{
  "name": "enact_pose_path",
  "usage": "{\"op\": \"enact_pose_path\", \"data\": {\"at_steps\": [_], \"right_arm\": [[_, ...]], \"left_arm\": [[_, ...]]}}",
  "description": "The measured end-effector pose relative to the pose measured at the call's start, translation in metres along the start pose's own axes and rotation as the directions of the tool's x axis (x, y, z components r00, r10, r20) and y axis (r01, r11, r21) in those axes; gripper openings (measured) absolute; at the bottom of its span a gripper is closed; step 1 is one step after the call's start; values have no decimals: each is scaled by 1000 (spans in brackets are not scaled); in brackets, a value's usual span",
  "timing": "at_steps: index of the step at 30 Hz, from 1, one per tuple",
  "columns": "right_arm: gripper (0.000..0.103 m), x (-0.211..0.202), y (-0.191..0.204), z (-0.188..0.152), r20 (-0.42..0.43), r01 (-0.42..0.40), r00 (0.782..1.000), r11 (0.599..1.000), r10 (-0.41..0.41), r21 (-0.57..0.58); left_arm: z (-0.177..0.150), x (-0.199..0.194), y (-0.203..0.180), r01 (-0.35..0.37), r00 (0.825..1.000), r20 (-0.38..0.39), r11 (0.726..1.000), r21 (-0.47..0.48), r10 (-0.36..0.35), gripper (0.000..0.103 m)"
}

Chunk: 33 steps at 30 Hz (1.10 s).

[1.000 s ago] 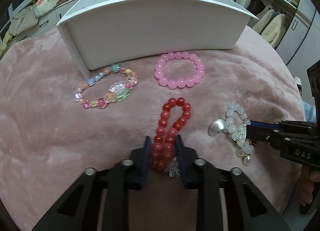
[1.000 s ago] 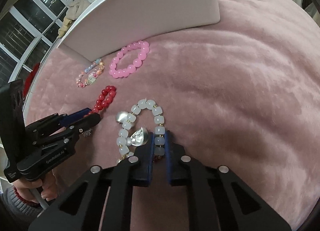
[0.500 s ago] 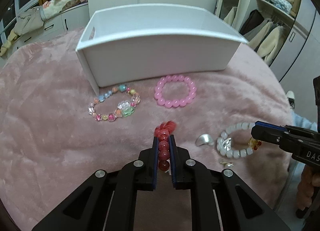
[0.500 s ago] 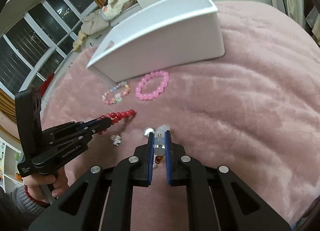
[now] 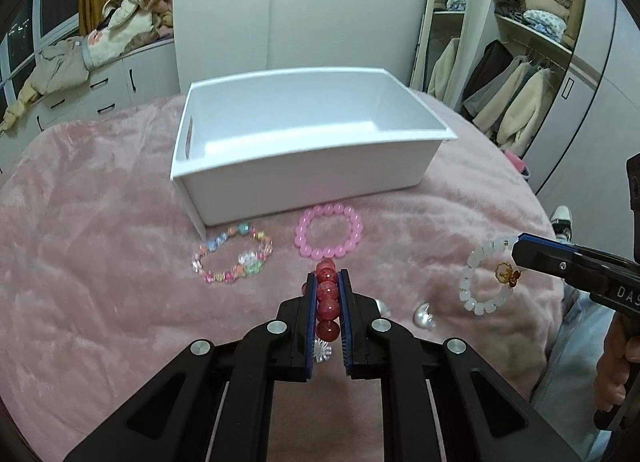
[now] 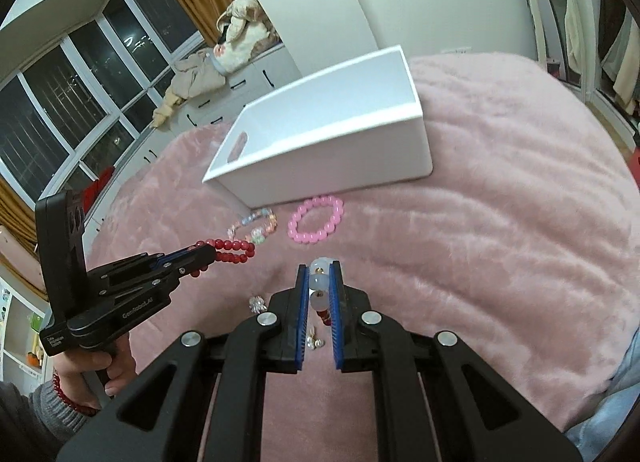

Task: Organize jewelry
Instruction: 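Carry both bracelets over the white bin and open both tools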

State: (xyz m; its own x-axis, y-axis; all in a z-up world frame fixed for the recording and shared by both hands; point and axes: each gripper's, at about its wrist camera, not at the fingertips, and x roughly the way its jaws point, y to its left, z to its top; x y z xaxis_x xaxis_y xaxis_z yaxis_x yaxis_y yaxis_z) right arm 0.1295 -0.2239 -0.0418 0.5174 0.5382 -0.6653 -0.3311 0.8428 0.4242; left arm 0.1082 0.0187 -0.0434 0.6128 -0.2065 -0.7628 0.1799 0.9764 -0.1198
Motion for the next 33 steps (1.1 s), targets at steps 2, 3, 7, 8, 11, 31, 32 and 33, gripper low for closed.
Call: {"op": "enact_pose_path", "data": {"at_steps": [2, 3, 7, 8, 11, 31, 32, 33], "right_arm": [[10, -2, 1, 4, 7, 1, 1000, 1000, -1, -2], [10, -3, 2, 9, 12, 2, 1000, 1000, -2, -5], [10, -6, 2, 25, 27, 0, 1000, 1000, 0, -9], [10, -6, 3, 30, 31, -1, 1000, 1000, 2, -10], [10, -4, 5, 47, 41, -11, 999, 1000, 11, -17], [10, 62, 13, 150, 98, -48, 994, 996, 55, -70], [10, 67, 13, 152, 96, -46, 994, 996, 52, -71], [10, 75, 13, 156, 89, -40, 995, 997, 47, -73]], "left_arm": [[5, -2, -2, 2, 1000, 0, 1000, 5, -2, 15], [8, -3, -3, 3, 1000, 2, 1000, 8, -3, 15], [22, -4, -6, 1, 1000, 4, 1000, 16, -1, 15], [27, -5, -6, 1, 1000, 5, 1000, 16, -1, 15], [43, -7, -5, -2, 1000, 17, 1000, 16, 1, 15], [130, 27, 34, -41, 995, 88, 999, 0, 41, 15], [134, 33, 37, -39, 996, 86, 999, -4, 39, 15], [136, 39, 39, -42, 996, 82, 999, -7, 43, 15]]}}
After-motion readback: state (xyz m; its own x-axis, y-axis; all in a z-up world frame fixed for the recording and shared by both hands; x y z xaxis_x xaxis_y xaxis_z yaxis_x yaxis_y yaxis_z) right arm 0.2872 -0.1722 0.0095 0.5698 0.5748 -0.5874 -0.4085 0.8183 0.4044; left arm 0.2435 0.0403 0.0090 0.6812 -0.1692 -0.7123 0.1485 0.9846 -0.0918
